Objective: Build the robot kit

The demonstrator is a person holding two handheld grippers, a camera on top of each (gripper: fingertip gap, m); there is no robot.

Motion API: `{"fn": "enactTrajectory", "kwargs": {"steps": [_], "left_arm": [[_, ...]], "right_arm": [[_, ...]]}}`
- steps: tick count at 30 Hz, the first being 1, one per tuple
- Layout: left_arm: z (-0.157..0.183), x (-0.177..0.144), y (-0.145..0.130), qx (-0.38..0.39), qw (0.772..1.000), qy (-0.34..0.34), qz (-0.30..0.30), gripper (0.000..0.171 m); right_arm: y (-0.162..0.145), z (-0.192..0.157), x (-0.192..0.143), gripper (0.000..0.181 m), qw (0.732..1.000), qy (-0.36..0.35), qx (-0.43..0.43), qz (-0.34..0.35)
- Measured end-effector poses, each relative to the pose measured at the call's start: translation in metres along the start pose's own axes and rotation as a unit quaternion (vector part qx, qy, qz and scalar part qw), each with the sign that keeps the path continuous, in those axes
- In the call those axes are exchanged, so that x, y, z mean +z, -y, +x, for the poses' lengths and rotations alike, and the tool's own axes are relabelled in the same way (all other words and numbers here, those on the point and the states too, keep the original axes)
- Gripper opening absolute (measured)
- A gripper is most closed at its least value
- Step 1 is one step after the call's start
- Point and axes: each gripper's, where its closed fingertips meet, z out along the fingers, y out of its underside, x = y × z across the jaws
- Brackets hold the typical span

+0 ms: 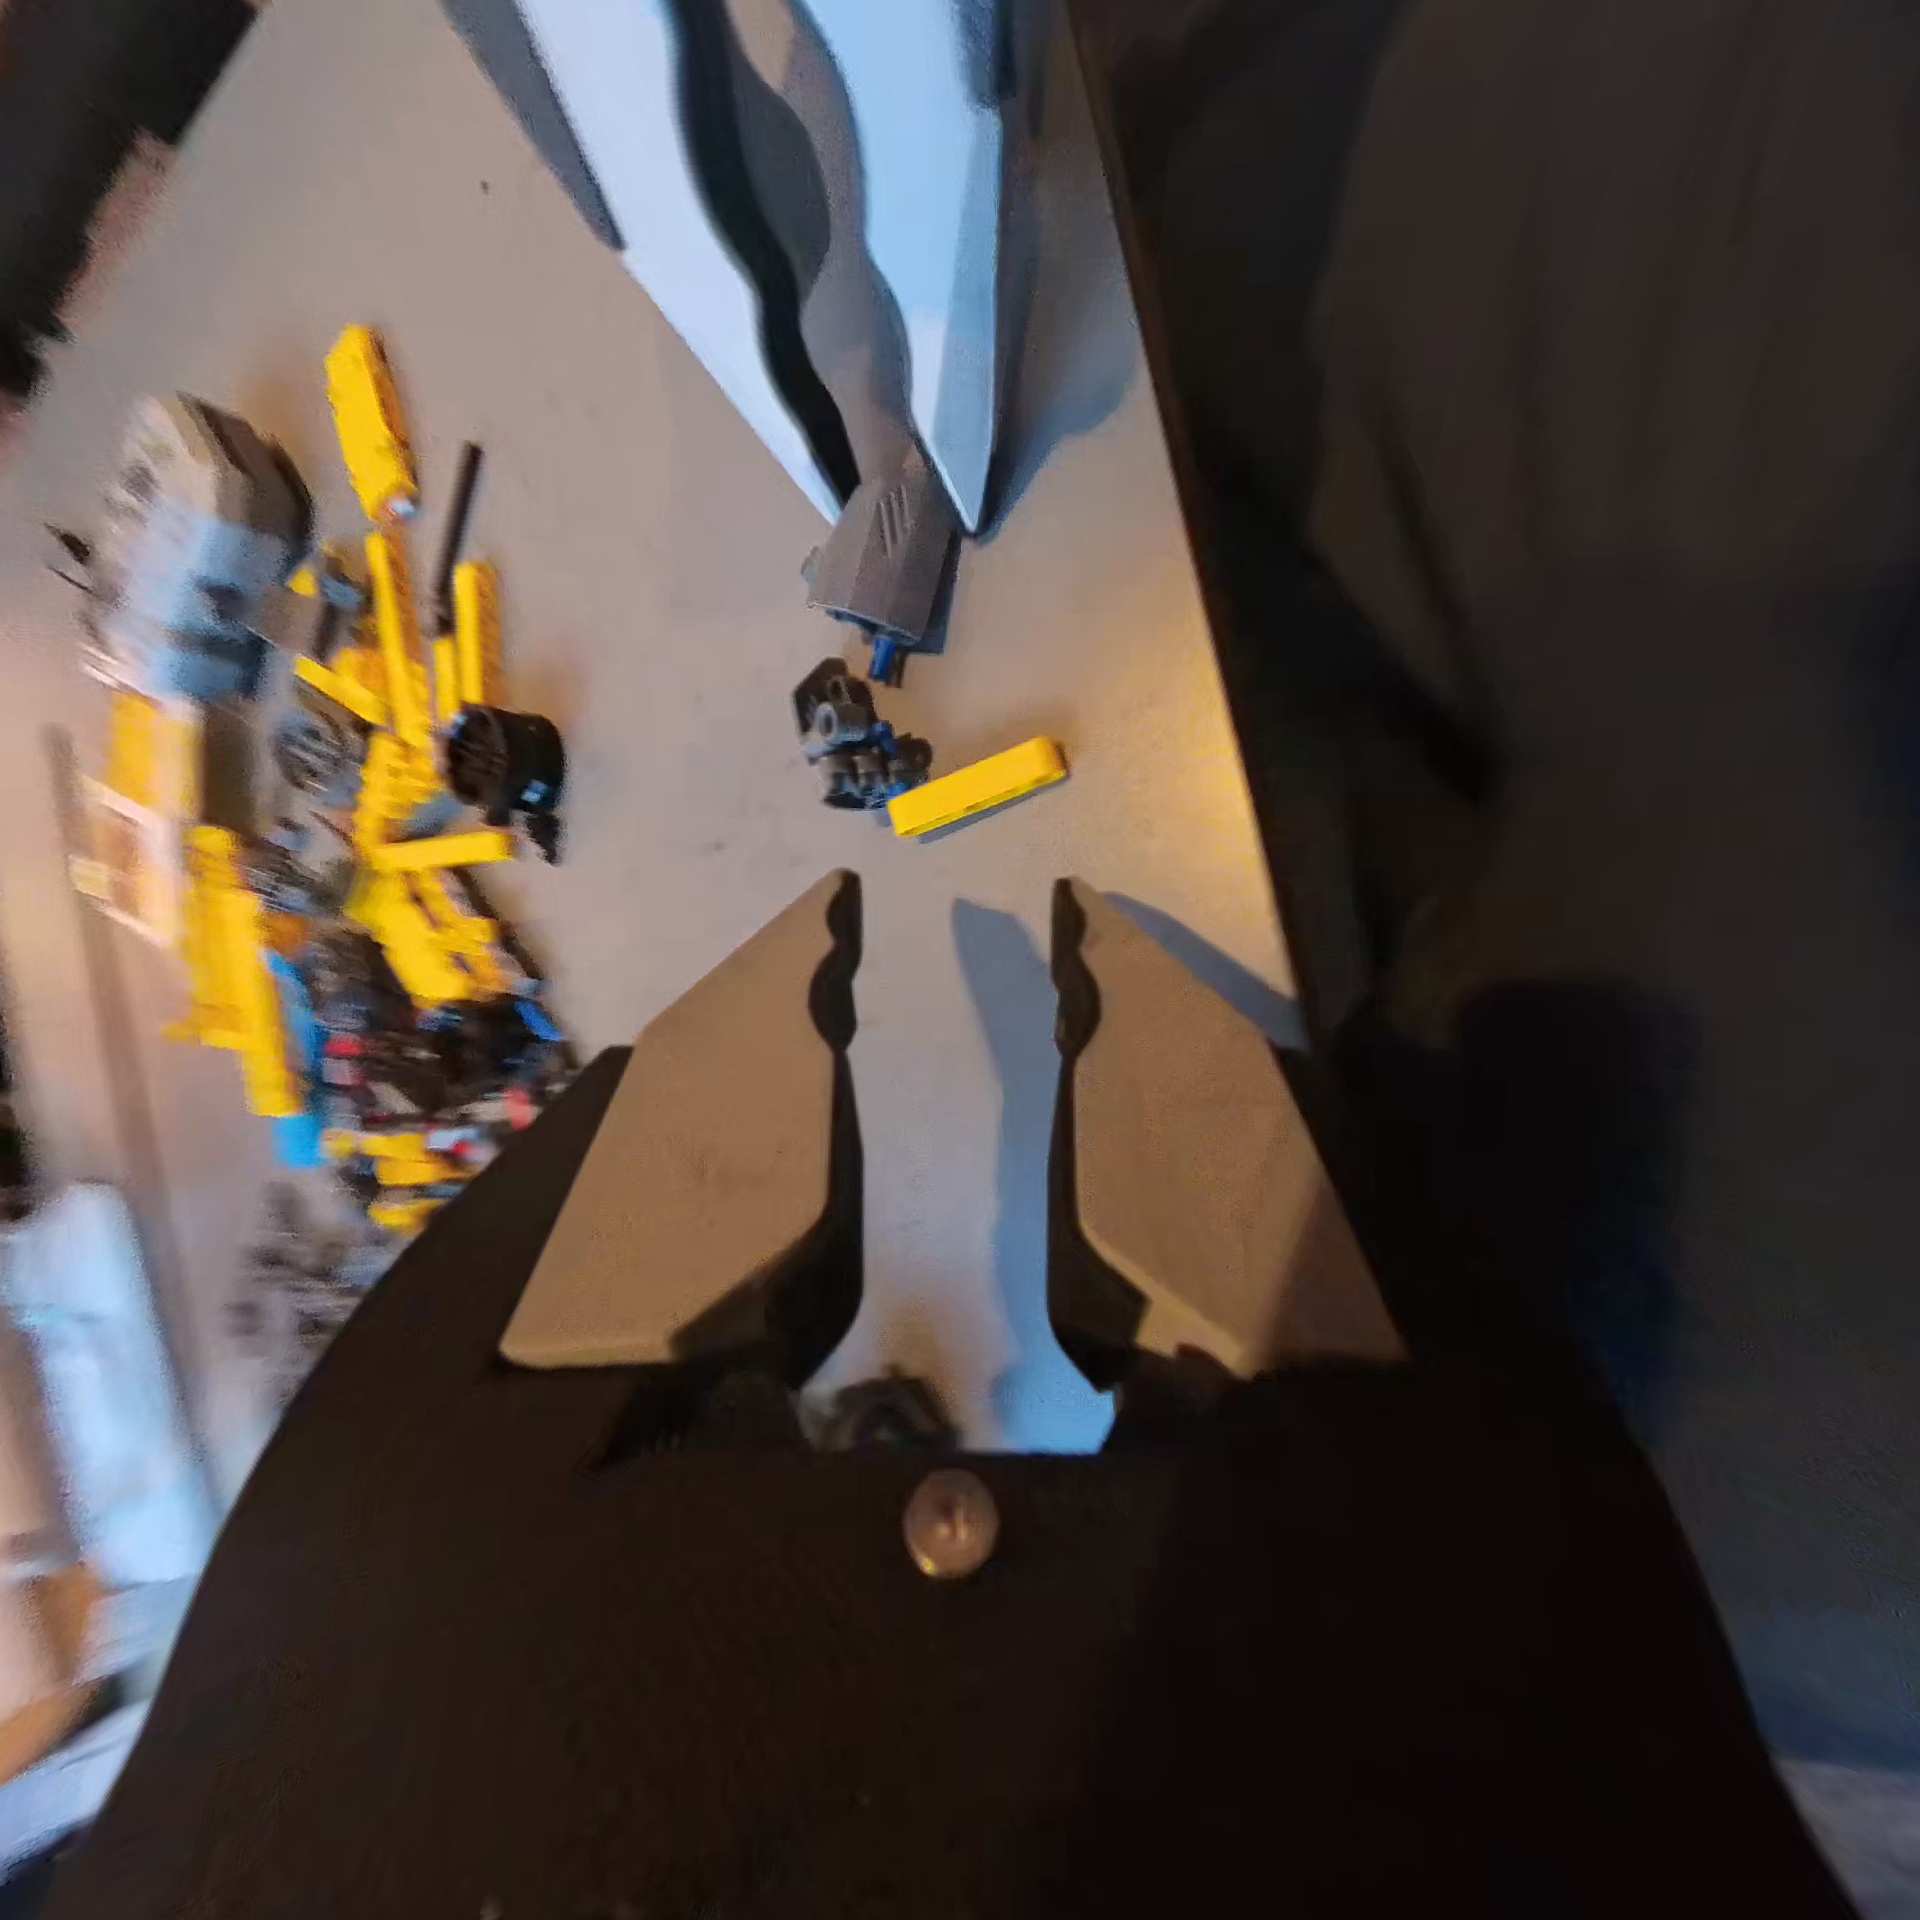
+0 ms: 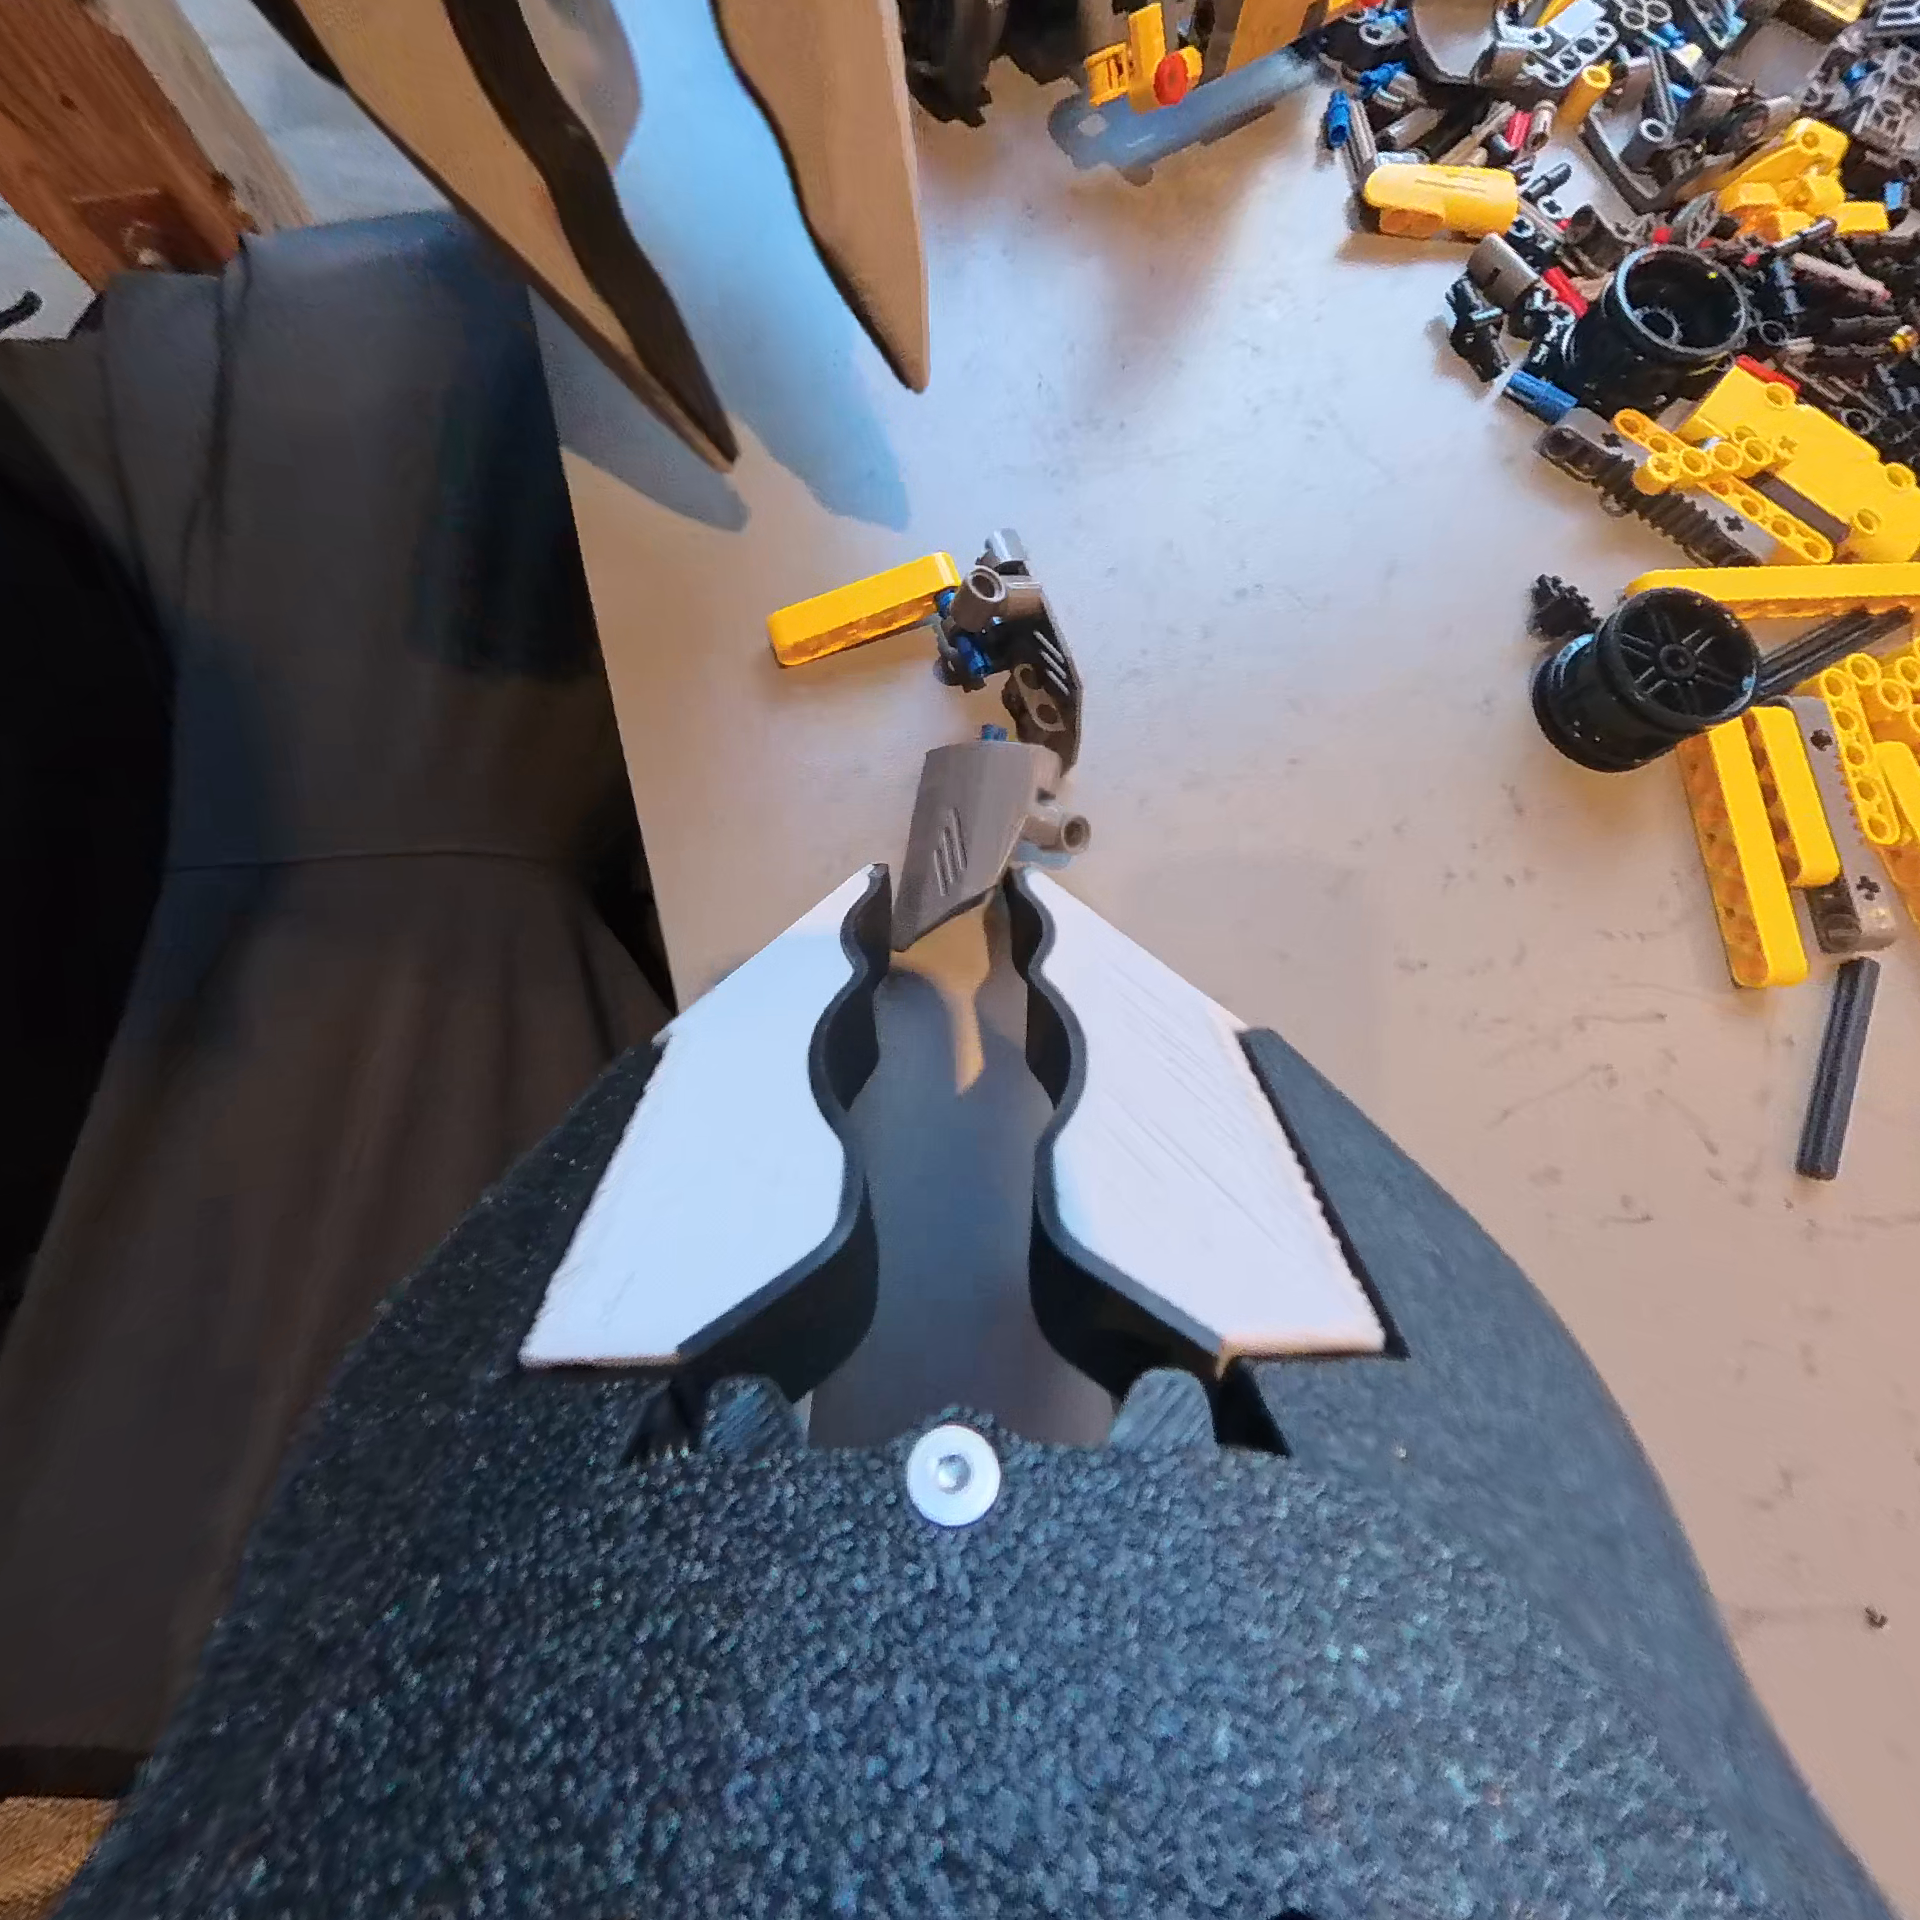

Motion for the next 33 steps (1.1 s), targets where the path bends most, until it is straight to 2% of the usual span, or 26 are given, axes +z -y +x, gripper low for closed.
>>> {"fn": "enactTrajectory", "kwargs": {"steps": [3, 7, 10, 13, 15, 20, 22, 26, 28, 29, 33], "left_arm": [[-0.008, 0.008, -0.008, 0.093, 0.994, 0.032, -0.046, 0.033], [-0.004, 0.017, -0.001, 0.142, 0.988, 0.042, -0.032, 0.032], [-0.007, 0.021, -0.005, 0.159, 0.984, 0.067, -0.048, 0.028], [-0.007, 0.021, -0.006, 0.141, 0.986, 0.083, -0.042, 0.027], [-0.004, 0.020, -0.005, 0.120, 0.988, 0.091, -0.032, 0.026], [-0.002, 0.017, -0.011, 0.044, 0.990, 0.130, -0.023, 0.021], [-0.001, 0.013, -0.013, 0.026, 0.989, 0.147, -0.017, 0.023], [0.001, 0.007, -0.019, 0.018, 0.984, 0.174, -0.012, 0.026], [0.001, 0.004, -0.019, 0.014, 0.983, 0.184, -0.005, 0.031], [0.000, 0.003, -0.019, 0.014, 0.982, 0.189, -0.001, 0.033], [0.001, 0.000, -0.007, 0.041, 0.977, 0.210, 0.022, 0.038]], "right_arm": [[-0.003, 0.001, -0.002, 0.025, 1.000, -0.003, 0.014, -0.005], [-0.008, 0.005, -0.010, 0.028, 0.999, -0.030, 0.024, -0.010], [0.000, 0.011, -0.020, 0.031, 0.997, -0.070, 0.045, 0.010], [0.022, 0.003, -0.026, 0.028, 0.993, -0.078, 0.063, 0.059], [0.036, -0.010, -0.018, 0.025, 0.991, -0.081, 0.070, 0.077], [0.036, -0.021, 0.018, 0.028, 0.989, -0.124, 0.072, 0.023], [0.039, -0.027, 0.028, 0.028, 0.989, -0.109, 0.098, 0.023], [0.037, -0.025, 0.038, 0.025, 0.985, -0.103, 0.135, 0.021], [0.037, -0.024, 0.038, 0.016, 0.985, -0.099, 0.143, 0.024], [0.037, -0.023, 0.038, 0.010, 0.984, -0.099, 0.146, 0.026], [0.050, -0.029, 0.028, 0.010, 0.980, -0.058, 0.176, 0.064]]}}
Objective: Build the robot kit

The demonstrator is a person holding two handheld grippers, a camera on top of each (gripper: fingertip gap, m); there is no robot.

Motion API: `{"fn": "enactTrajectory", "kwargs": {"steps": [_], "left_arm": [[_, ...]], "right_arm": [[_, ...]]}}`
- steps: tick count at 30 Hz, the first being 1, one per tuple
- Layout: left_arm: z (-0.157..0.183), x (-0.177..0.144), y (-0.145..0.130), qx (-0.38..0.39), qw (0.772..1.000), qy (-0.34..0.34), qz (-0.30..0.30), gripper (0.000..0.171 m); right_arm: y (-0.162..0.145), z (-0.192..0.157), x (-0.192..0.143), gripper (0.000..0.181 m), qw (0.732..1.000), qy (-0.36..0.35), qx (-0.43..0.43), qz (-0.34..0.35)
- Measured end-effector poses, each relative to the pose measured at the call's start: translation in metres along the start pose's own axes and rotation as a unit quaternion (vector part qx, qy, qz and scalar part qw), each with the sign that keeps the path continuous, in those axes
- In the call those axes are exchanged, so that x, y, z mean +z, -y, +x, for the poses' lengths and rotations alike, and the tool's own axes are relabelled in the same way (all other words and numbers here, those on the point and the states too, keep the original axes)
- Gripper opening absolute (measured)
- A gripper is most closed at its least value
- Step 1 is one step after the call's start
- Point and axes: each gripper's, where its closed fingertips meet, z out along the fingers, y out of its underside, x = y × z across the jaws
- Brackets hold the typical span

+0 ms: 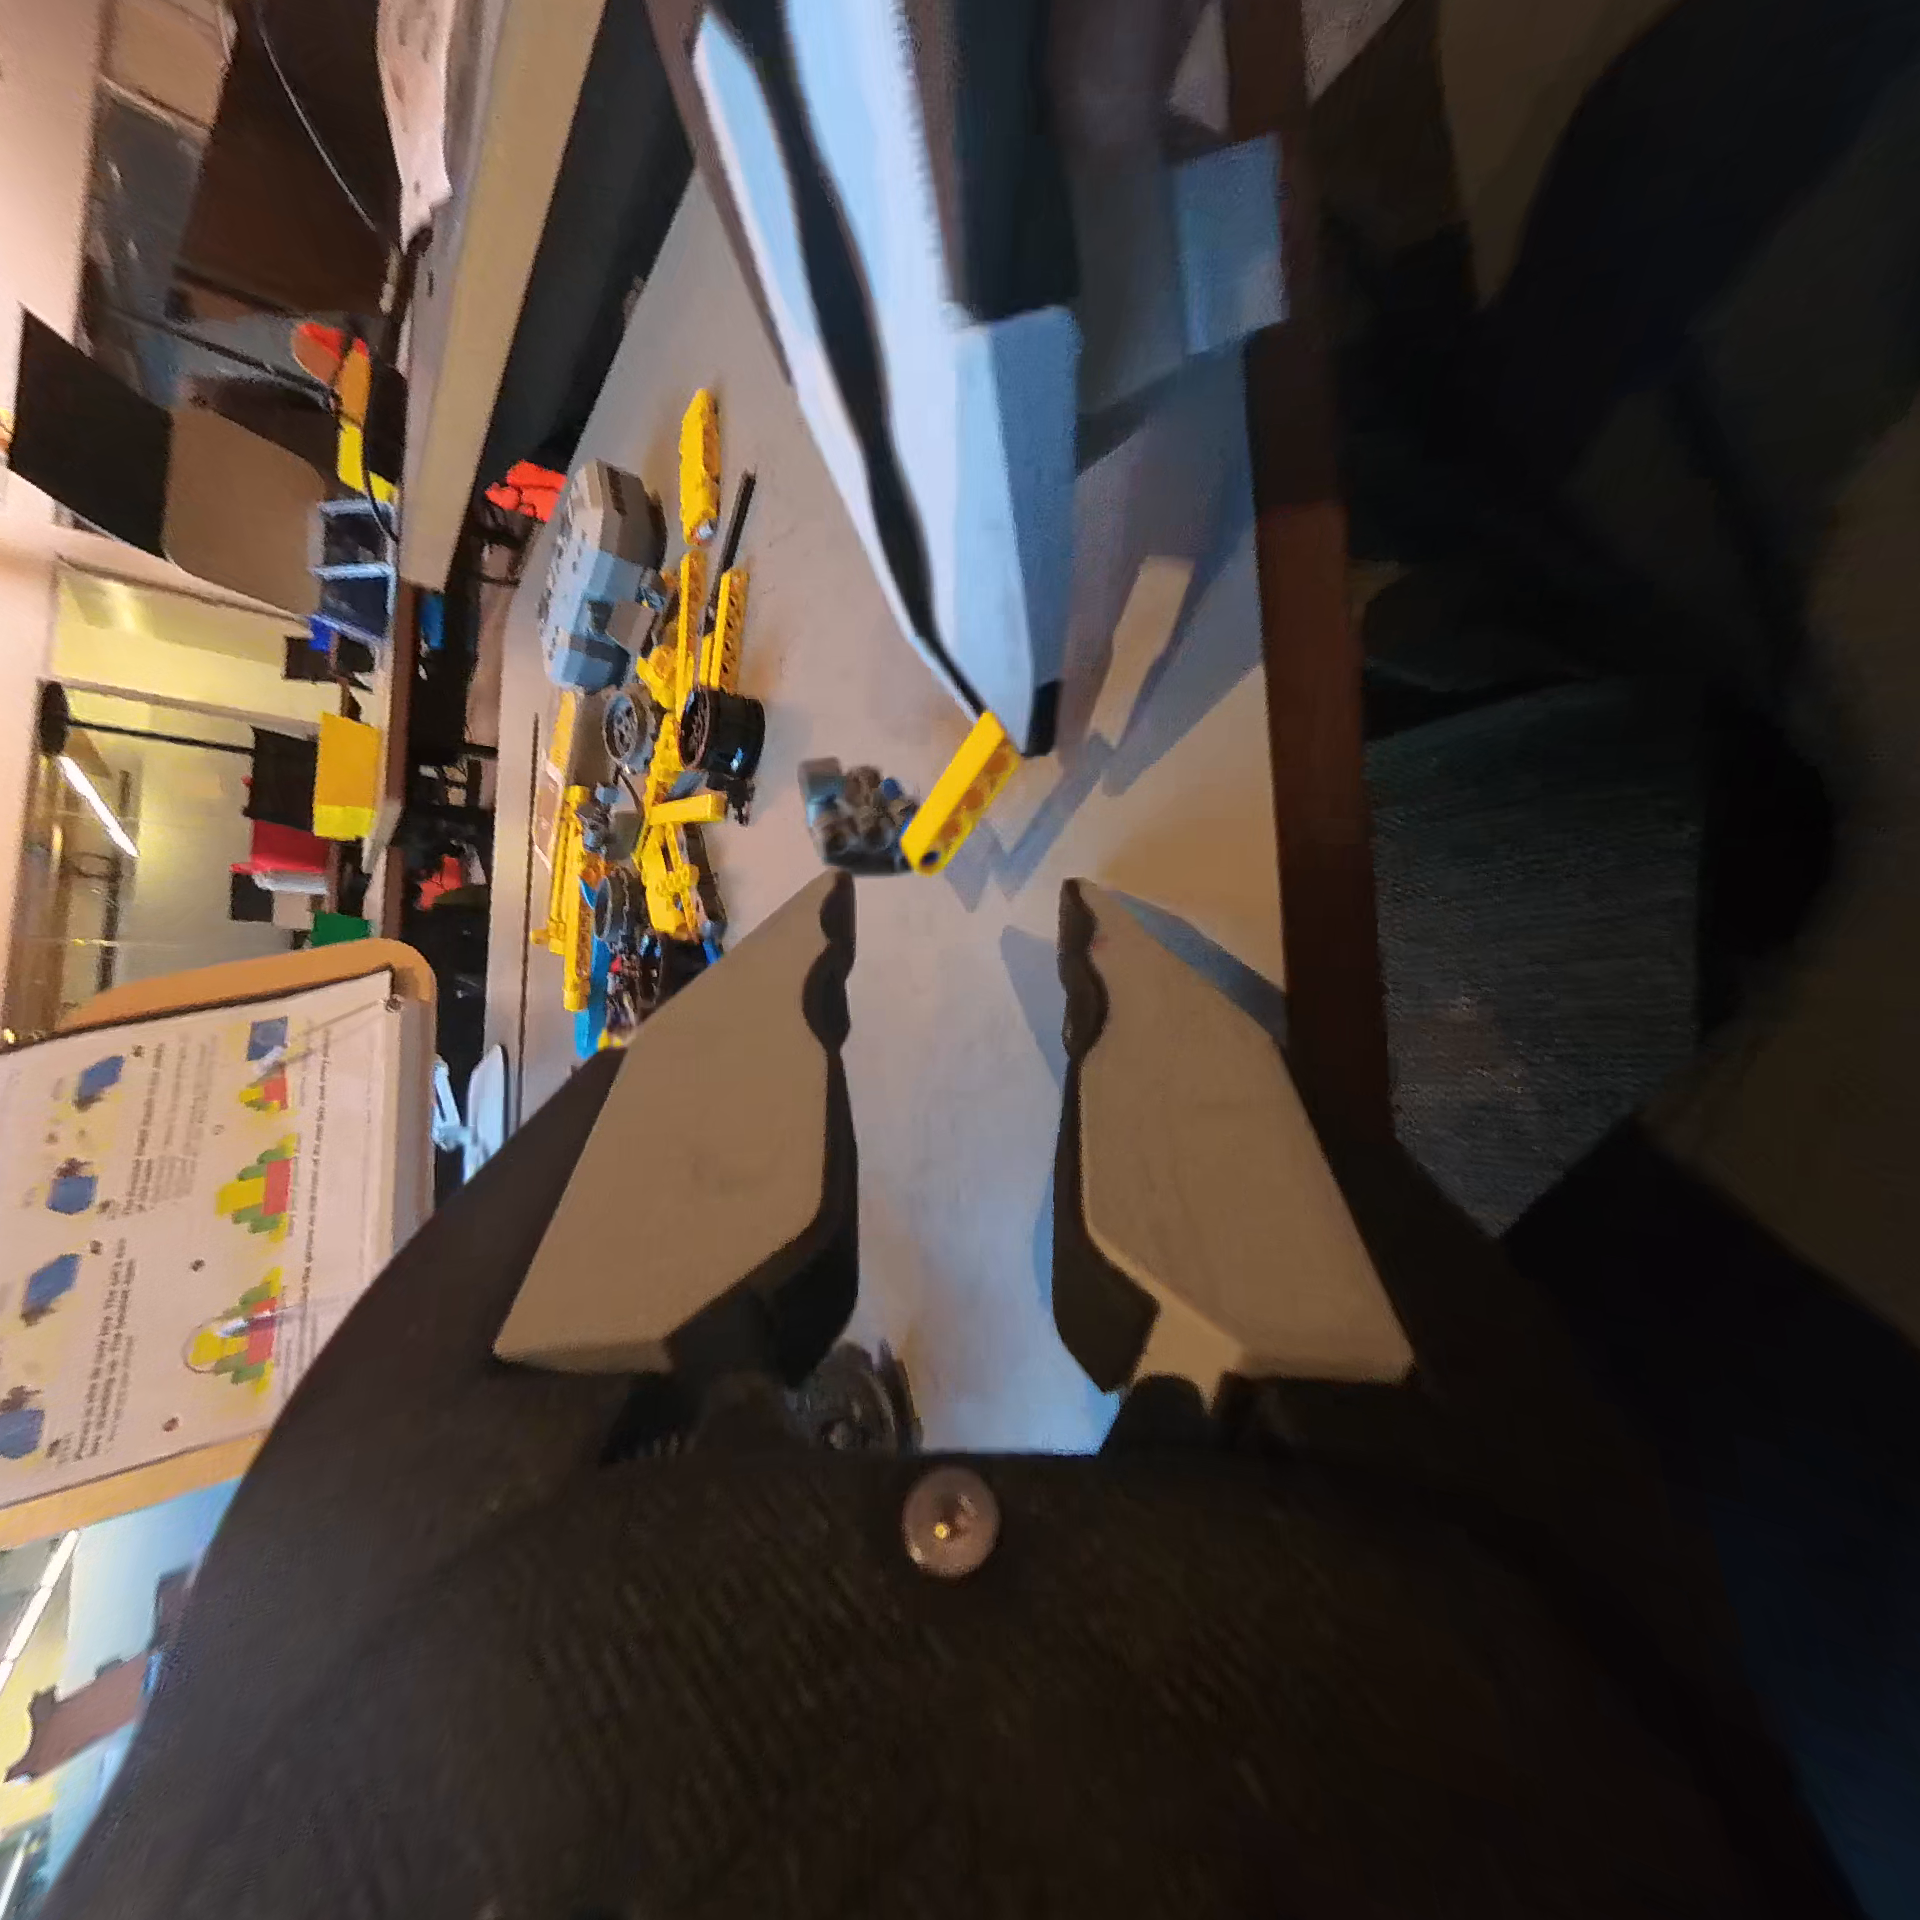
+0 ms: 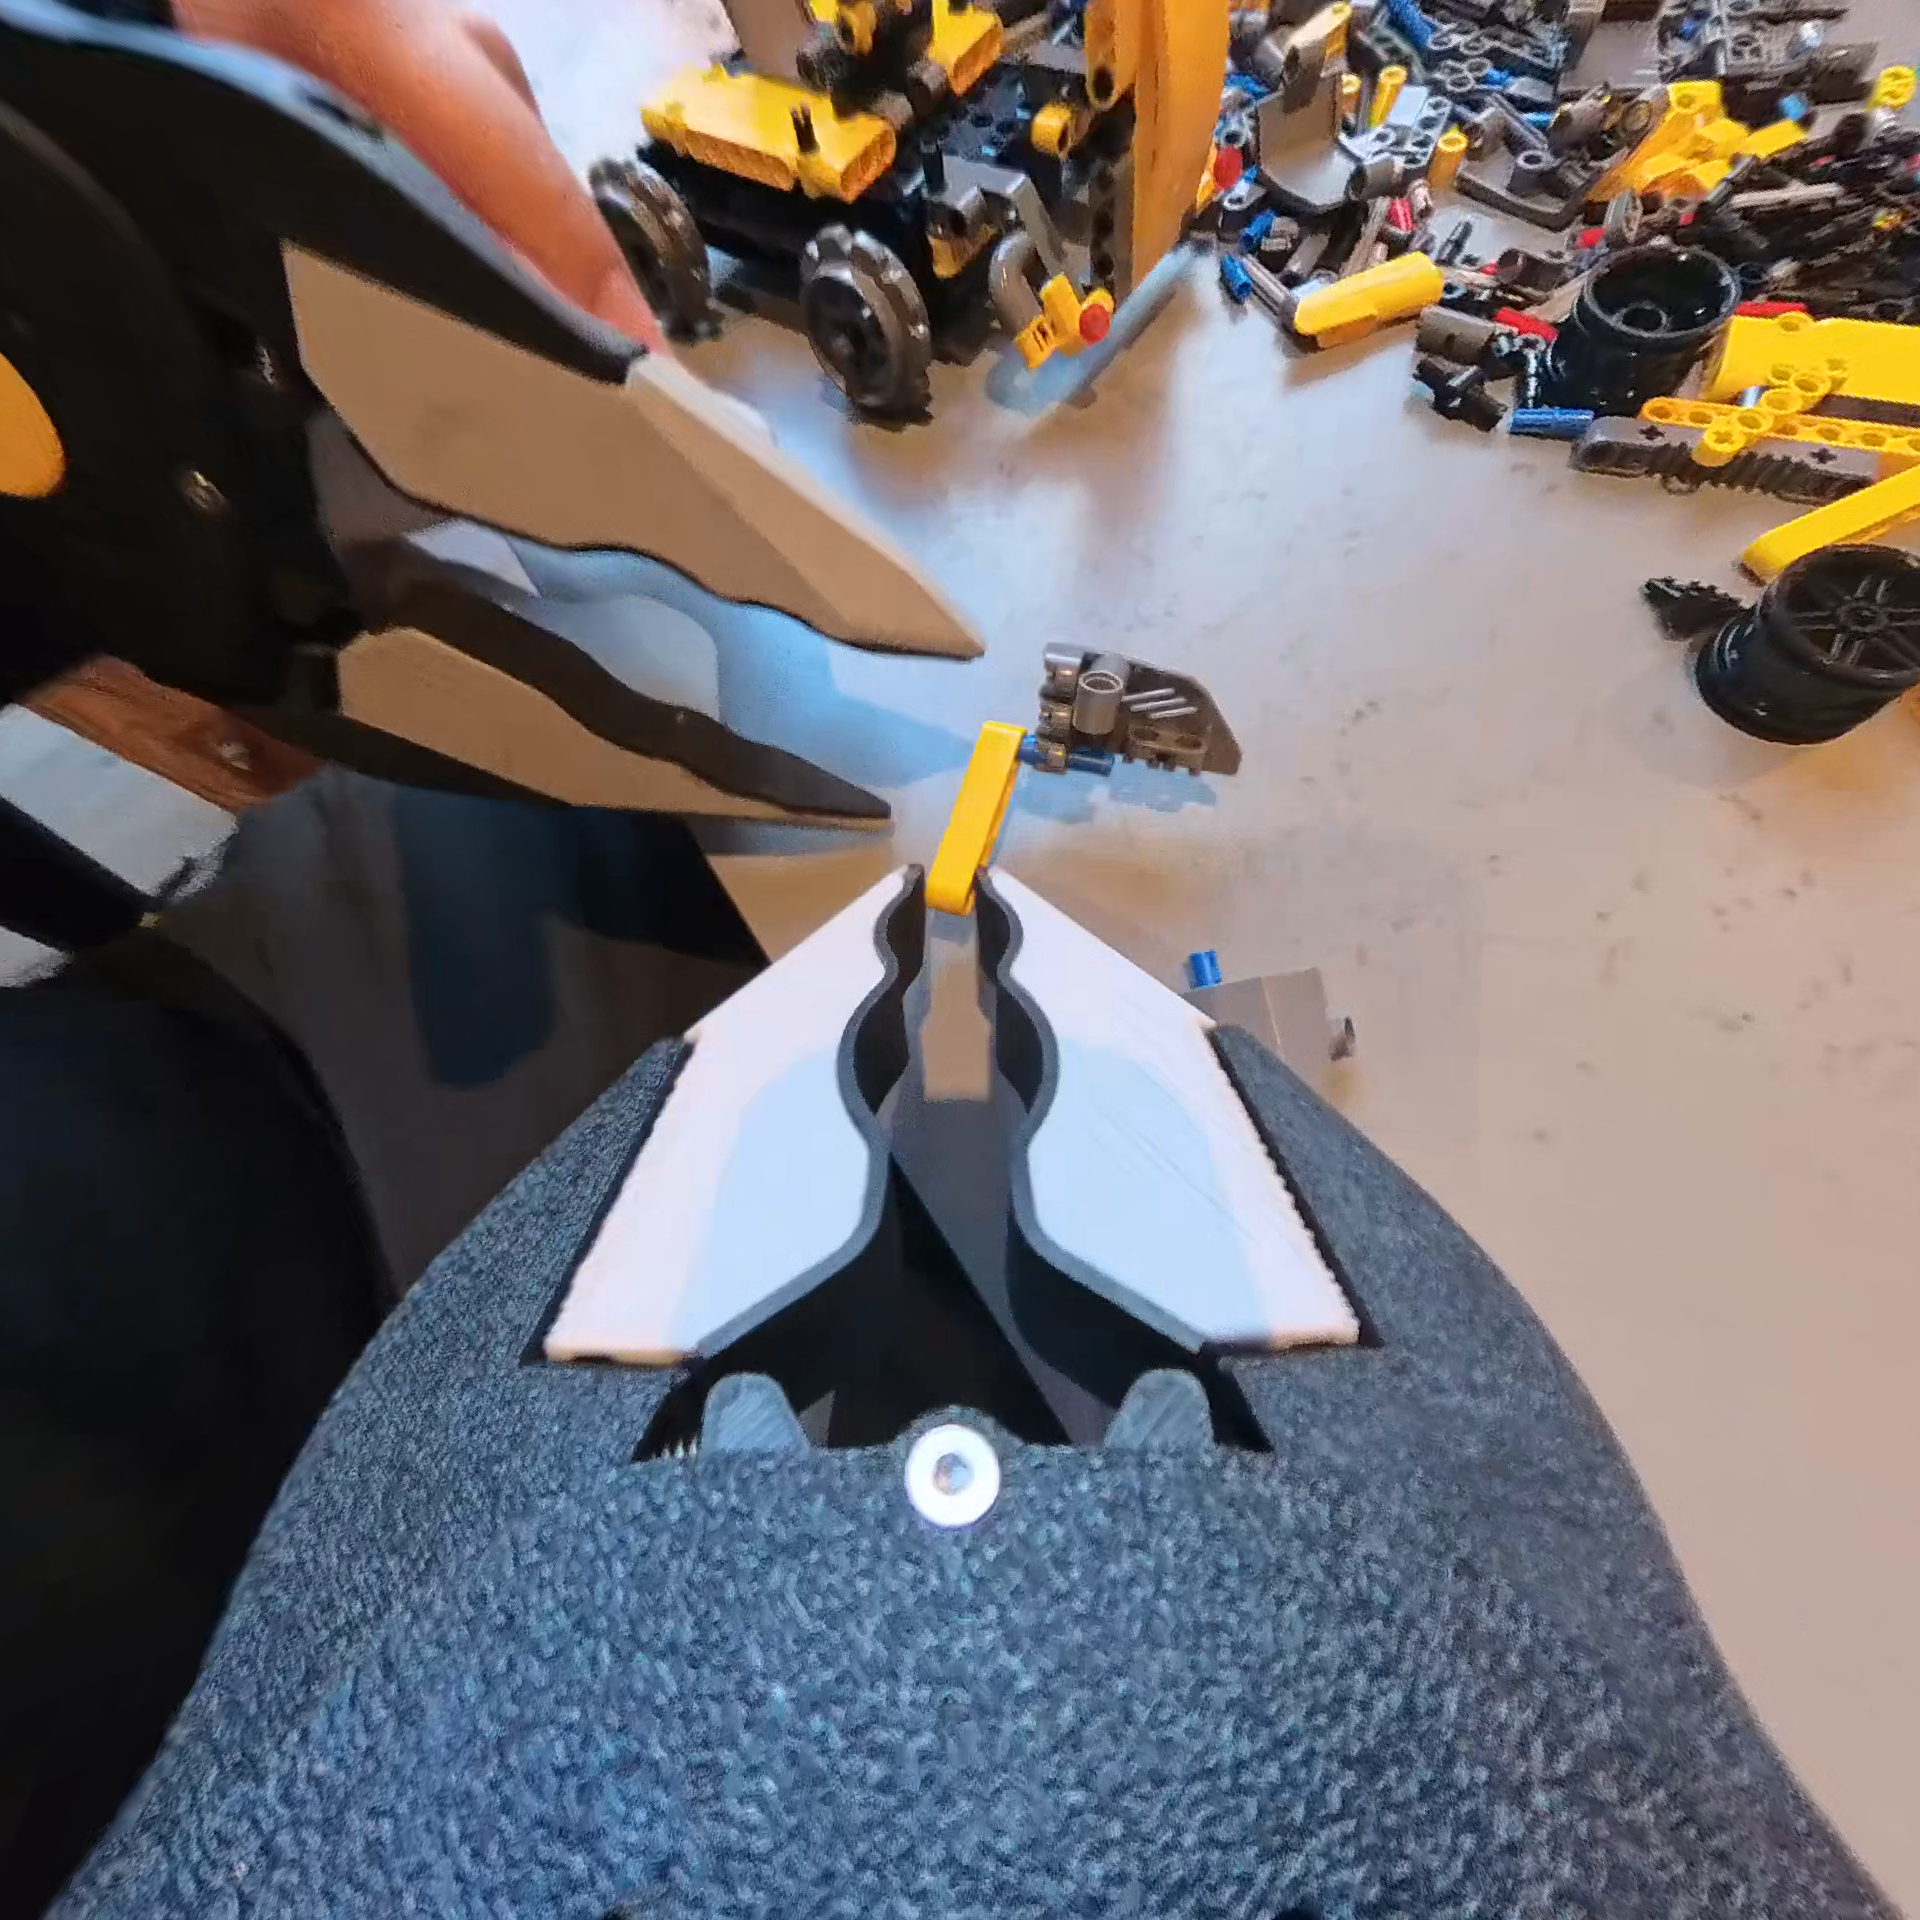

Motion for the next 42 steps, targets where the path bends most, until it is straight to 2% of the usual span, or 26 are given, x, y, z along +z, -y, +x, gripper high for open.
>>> {"fn": "enactTrajectory", "kwargs": {"steps": [6, 9, 12, 14, 16, 20, 22, 26, 29, 30, 31, 34, 37, 42], "left_arm": [[-0.003, 0.003, 0.020, 0.074, 0.997, 0.024, 0.026, 0.032], [0.003, 0.004, 0.025, 0.110, 0.993, 0.014, 0.037, 0.011], [0.004, 0.007, 0.025, 0.116, 0.992, 0.017, 0.038, 0.007], [0.005, 0.008, 0.025, 0.094, 0.994, 0.014, 0.049, 0.006], [0.001, 0.009, 0.022, 0.062, 0.997, 0.013, 0.047, 0.006], [-0.005, 0.010, 0.021, -0.021, 0.998, 0.003, 0.065, 0.006], [-0.006, 0.011, 0.025, -0.065, 0.994, -0.007, 0.084, 0.006], [-0.012, 0.016, 0.019, -0.122, 0.988, -0.010, 0.091, 0.006], [-0.014, 0.016, 0.016, -0.140, 0.986, -0.017, 0.090, 0.006], [-0.015, 0.017, 0.016, -0.142, 0.986, -0.016, 0.089, 0.006], [-0.015, 0.017, 0.015, -0.143, 0.986, -0.017, 0.087, 0.006], [-0.015, 0.018, 0.016, -0.149, 0.984, -0.024, 0.091, 0.006], [-0.016, 0.019, 0.017, -0.149, 0.983, -0.032, 0.099, 0.006], [-0.014, 0.026, 0.016, -0.137, 0.983, -0.061, 0.103, 0.006]], "right_arm": [[0.004, -0.022, -0.012, 0.010, 0.989, 0.129, 0.075, 0.004], [0.005, -0.021, -0.015, 0.010, 0.982, 0.156, 0.103, 0.014], [0.005, -0.019, -0.014, 0.010, 0.979, 0.165, 0.118, 0.021], [0.005, -0.016, -0.016, 0.010, 0.983, 0.152, 0.103, 0.021], [0.010, -0.005, -0.025, 0.010, 0.992, 0.105, 0.065, 0.028], [0.012, 0.041, -0.049, 0.035, 0.998, -0.063, -0.025, 0.015], [0.000, 0.055, -0.048, 0.042, 0.993, -0.099, -0.053, -0.026], [-0.010, 0.053, -0.031, 0.043, 0.993, -0.069, -0.080, -0.053], [-0.016, 0.057, -0.021, 0.042, 0.983, -0.083, -0.142, -0.074], [-0.019, 0.057, -0.019, 0.040, 0.980, -0.083, -0.162, -0.084], [-0.018, 0.055, -0.017, 0.028, 0.978, -0.079, -0.173, -0.081], [-0.015, 0.056, -0.017, 0.027, 0.971, -0.092, -0.205, -0.078], [-0.010, 0.052, -0.017, 0.027, 0.970, -0.082, -0.221, -0.052], [0.010, 0.038, -0.021, 0.027, 0.965, -0.038, -0.259, 0.030]]}}
